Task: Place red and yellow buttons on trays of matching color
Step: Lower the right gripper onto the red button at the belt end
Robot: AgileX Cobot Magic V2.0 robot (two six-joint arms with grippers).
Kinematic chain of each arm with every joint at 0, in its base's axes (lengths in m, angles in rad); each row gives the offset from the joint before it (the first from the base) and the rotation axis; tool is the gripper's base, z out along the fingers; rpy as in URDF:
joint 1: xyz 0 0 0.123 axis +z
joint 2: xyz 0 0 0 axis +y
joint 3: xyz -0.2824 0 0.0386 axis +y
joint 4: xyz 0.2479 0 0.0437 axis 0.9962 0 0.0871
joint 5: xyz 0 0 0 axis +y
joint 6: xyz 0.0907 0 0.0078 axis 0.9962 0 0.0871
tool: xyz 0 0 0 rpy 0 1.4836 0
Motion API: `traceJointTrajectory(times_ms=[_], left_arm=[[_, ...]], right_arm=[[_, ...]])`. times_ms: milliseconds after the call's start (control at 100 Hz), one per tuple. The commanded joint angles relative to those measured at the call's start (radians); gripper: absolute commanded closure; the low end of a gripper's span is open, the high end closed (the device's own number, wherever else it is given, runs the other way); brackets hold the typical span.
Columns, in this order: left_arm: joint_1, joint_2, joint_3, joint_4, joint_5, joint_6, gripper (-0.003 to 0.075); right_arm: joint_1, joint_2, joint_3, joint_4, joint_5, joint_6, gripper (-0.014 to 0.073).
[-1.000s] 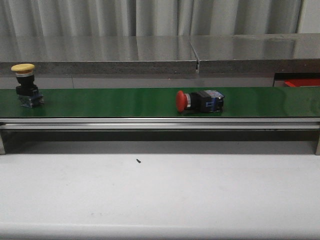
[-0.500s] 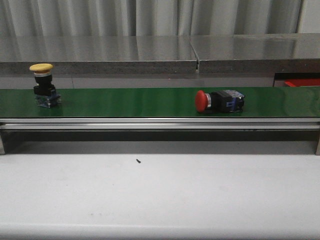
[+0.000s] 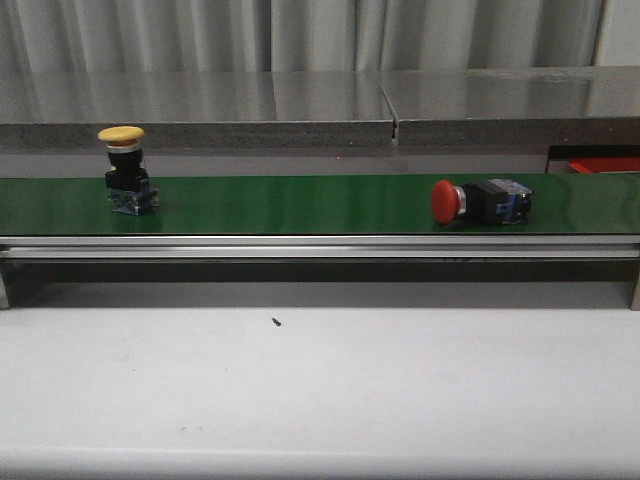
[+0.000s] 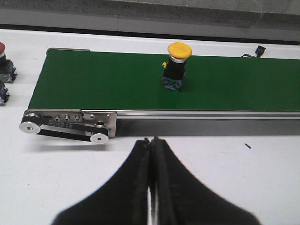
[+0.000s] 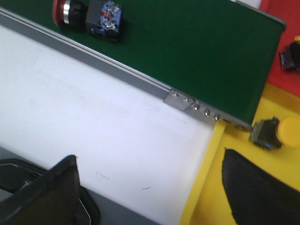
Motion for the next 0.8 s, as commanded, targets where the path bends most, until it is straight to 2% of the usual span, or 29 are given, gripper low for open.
traceJointTrajectory(times_ms=[0,220,420,600,790], left_arm=[[-0.010,0.006,-0.024,-0.020,-0.075,-0.004,0.0739],[-0.010,0.006,-0.024,-0.020,-0.075,-0.004,0.0739],[-0.010,0.006,-0.024,-0.020,-0.075,-0.004,0.0739],[-0.010,0.006,-0.024,-0.020,-0.075,-0.004,0.0739],[-0.010,0.006,-0.024,-0.020,-0.075,-0.004,0.0739]], right_arm=[[0.033,0.099,-0.107,-0.013,-0.025,-0.067,-0.0020],[0.099,0.382,-0.322,-0.052,0.095,-0.045,-0.0020],[0.170,0.541,-0.465,-0.290,0.140,-0.148,-0.0018],[0.214,0.639,-0.536,-0.296,0.183,-0.215,-0.0018],[0.219,0.689,-0.552,-0.296,0.190,-0.218,-0.0018]])
